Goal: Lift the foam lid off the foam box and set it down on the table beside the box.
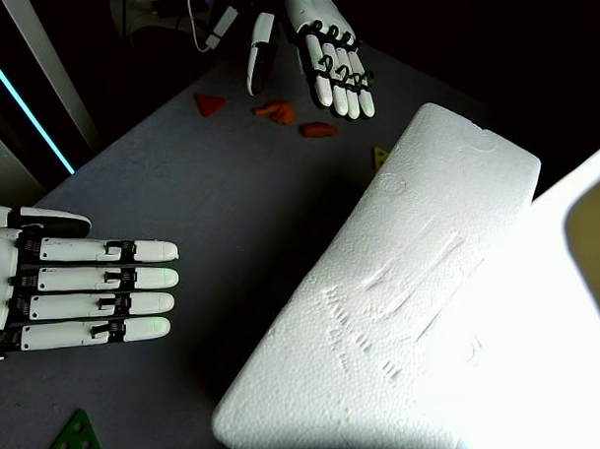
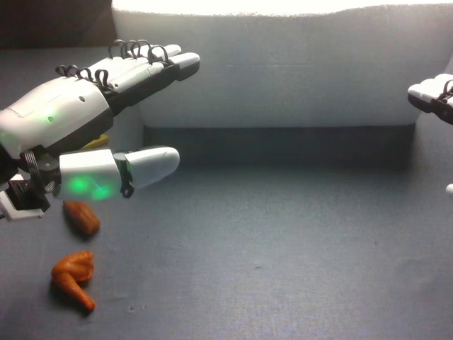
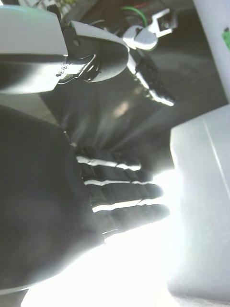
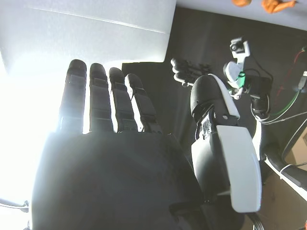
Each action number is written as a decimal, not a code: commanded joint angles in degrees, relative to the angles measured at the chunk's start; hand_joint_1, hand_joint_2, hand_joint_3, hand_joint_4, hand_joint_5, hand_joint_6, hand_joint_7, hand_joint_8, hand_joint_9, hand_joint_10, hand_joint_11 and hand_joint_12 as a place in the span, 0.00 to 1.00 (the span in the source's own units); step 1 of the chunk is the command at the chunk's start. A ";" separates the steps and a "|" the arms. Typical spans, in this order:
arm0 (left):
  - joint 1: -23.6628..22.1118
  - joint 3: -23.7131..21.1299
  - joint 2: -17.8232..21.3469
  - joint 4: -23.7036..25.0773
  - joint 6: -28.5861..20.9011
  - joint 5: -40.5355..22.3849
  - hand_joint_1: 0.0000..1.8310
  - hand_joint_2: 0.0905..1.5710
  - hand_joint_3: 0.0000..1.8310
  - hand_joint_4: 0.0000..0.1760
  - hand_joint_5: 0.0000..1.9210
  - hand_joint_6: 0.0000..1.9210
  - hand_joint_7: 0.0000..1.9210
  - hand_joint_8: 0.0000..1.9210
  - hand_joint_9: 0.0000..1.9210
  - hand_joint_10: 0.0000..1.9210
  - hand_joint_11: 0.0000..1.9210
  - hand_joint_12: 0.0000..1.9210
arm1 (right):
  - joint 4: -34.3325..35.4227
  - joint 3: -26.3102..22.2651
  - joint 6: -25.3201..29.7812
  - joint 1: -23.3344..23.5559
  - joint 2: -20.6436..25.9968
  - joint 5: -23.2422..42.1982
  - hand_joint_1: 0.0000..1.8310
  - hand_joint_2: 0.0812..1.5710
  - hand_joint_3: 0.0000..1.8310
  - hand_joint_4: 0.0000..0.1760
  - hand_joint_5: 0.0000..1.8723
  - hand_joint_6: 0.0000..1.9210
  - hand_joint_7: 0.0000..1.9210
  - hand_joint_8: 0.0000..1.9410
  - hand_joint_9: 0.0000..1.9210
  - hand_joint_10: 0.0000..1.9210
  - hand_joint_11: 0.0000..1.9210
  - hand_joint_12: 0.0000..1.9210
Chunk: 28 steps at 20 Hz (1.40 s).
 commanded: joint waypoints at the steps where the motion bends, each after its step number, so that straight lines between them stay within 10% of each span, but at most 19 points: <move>1: -0.58 0.32 0.05 -1.15 -0.32 -6.73 0.13 0.82 0.01 0.35 0.01 0.01 0.00 0.00 0.00 0.00 0.00 0.00 | 0.94 0.29 0.10 0.60 0.47 6.69 0.26 0.85 0.01 0.00 0.00 0.00 0.00 0.00 0.00 0.00 0.00 0.03; 13: 1.04 0.22 0.63 -6.93 2.25 -12.56 0.18 0.81 0.00 0.10 0.03 0.01 0.00 0.00 0.00 0.00 0.00 0.00 | 6.99 0.68 -2.15 0.51 0.50 12.53 0.36 0.85 0.00 0.00 0.00 0.00 0.00 0.00 0.00 0.00 0.03 0.02; 20: 0.34 1.54 0.13 -12.43 4.22 -15.01 0.25 0.80 0.00 0.20 0.02 0.00 0.00 0.00 0.00 0.00 0.00 0.00 | 12.10 2.32 -4.48 1.83 -0.07 14.77 0.22 0.82 0.00 0.00 0.00 0.00 0.00 0.00 0.00 0.00 0.00 0.68; 25: -1.25 3.59 -0.81 -15.82 5.37 -14.73 0.27 0.78 0.00 0.32 0.00 0.00 0.00 0.00 0.00 0.00 0.00 0.00 | 15.98 4.51 -6.04 3.57 -1.21 14.05 0.22 0.76 0.00 0.02 0.00 0.00 0.00 0.00 0.00 0.00 0.00 0.56; 26: -1.73 4.15 -1.18 -16.40 5.49 -14.34 0.28 0.77 0.00 0.25 0.00 0.00 0.00 0.00 0.00 0.00 0.00 0.00 | 16.68 5.00 -6.13 3.88 -1.43 13.90 0.22 0.75 0.00 0.17 0.00 0.00 0.00 0.00 0.00 0.00 0.00 0.60; 28: -2.58 5.21 -1.91 -17.71 5.52 -14.01 0.27 0.75 0.00 0.27 0.00 0.00 0.00 0.00 0.00 0.00 0.01 0.01 | 17.88 5.97 -6.66 5.05 -2.01 13.12 0.22 0.75 0.00 0.09 0.00 0.00 0.00 0.00 0.00 0.00 0.00 0.81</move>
